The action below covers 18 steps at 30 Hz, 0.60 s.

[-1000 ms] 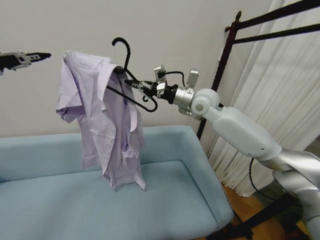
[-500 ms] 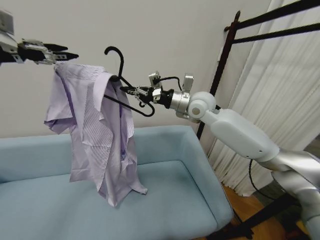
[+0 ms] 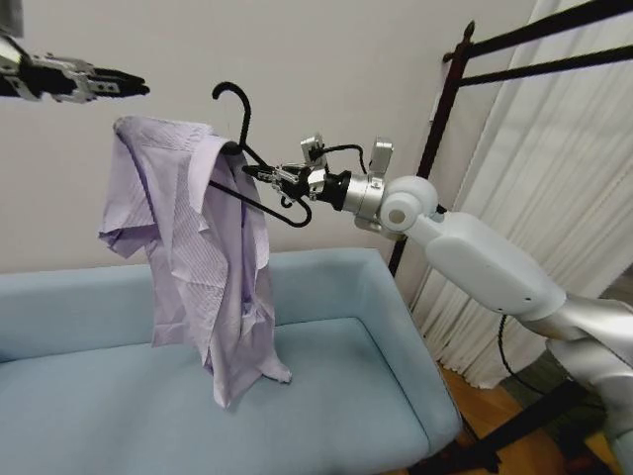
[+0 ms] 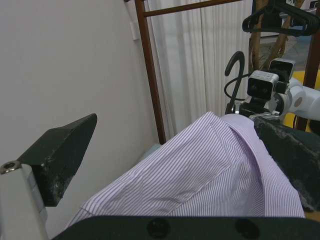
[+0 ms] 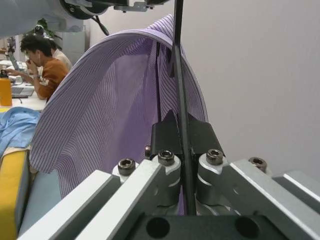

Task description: Pick up the clothes from the sofa and hang them on the clothes hanger.

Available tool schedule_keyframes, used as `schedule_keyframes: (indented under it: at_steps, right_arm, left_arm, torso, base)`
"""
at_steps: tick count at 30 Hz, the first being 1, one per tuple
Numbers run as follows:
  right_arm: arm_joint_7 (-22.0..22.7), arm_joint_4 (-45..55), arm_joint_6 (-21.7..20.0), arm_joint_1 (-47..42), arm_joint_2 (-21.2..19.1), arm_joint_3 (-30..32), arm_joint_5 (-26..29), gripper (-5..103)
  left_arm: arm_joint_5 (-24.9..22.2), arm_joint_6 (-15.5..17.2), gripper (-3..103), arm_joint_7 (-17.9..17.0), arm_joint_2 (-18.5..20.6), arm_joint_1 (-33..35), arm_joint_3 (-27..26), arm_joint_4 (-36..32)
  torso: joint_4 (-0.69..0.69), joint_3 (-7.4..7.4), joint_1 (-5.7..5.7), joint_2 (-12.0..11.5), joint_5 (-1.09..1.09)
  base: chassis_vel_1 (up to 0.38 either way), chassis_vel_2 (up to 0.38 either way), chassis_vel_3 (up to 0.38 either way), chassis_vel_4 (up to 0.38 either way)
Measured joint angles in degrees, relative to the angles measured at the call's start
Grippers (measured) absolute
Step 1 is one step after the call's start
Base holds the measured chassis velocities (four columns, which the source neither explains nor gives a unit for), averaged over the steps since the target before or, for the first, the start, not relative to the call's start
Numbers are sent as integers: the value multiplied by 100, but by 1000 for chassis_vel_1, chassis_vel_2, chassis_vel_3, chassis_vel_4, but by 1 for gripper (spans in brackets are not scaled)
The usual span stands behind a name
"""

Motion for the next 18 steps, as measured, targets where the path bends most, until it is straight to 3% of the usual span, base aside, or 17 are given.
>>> schedule_keyframes:
  at_steps: [6,18]
  right_arm:
    - [-97,21,25,71,91,-45,-2,2]
    - [-190,-8,31,54,72,-17,-63,2]
  left_arm:
    - [160,-31,100,245,124,516,-351,477]
    - [184,-9,100,501,102,505,-158,449]
  torso:
    - [-5,0,1,0,3]
    - [-3,0,1,0,4]
  base:
    - [0,0,0,0]
    - [0,0,0,0]
